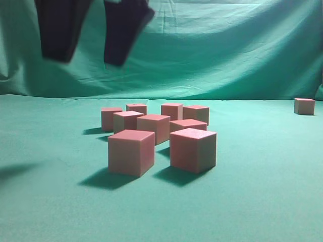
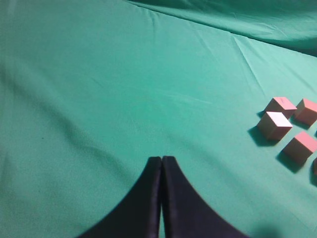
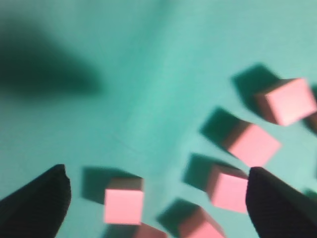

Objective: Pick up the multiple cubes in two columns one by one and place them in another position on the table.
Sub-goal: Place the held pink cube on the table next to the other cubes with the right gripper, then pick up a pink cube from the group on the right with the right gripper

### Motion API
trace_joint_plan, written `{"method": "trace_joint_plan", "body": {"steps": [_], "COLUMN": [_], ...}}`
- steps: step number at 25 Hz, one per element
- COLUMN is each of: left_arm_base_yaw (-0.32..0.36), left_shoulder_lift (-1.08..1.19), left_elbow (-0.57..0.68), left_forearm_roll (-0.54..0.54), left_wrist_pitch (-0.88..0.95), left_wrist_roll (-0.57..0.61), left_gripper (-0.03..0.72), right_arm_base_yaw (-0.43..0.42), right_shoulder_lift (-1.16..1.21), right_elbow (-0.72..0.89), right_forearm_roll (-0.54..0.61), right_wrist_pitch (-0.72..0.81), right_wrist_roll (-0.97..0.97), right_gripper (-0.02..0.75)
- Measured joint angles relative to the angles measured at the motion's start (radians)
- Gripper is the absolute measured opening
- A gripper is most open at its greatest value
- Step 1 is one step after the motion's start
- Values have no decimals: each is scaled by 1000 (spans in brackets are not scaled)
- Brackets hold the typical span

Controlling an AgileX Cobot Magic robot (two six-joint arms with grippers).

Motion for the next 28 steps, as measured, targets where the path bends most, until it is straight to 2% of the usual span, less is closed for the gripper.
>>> {"method": "trace_joint_plan", "body": {"steps": [5, 9, 18, 19, 21, 23, 24, 25, 28], "left_arm_base_yaw": [0, 0, 0, 0, 0, 0, 0, 0, 0], "left_shoulder_lift": [0, 0, 0, 0, 0, 0, 0, 0, 0], "left_elbow": [0, 0, 0, 0, 0, 0, 0, 0, 0], "left_forearm_roll": [0, 0, 0, 0, 0, 0, 0, 0, 0], "left_wrist_pitch": [0, 0, 0, 0, 0, 0, 0, 0, 0], "left_wrist_roll": [0, 0, 0, 0, 0, 0, 0, 0, 0], "left_gripper": [0, 0, 0, 0, 0, 0, 0, 0, 0], "right_arm_base_yaw": [-5, -106, -540, -580, -665, -728, -756, -779, -816], "right_shoulder_lift": [0, 0, 4, 4, 4, 4, 4, 4, 8], "right_elbow": [-146, -184, -184, -184, -184, -184, -184, -184, -184], "right_forearm_roll": [-239, -370, -366, -365, -365, -365, -363, -363, -347], "right_wrist_pitch": [119, 131, 135, 129, 94, 41, 9, -24, -116], "right_wrist_roll": [167, 292, 489, 529, 597, 667, 690, 706, 727], "right_gripper": [655, 655, 655, 610, 601, 601, 556, 543, 548]}}
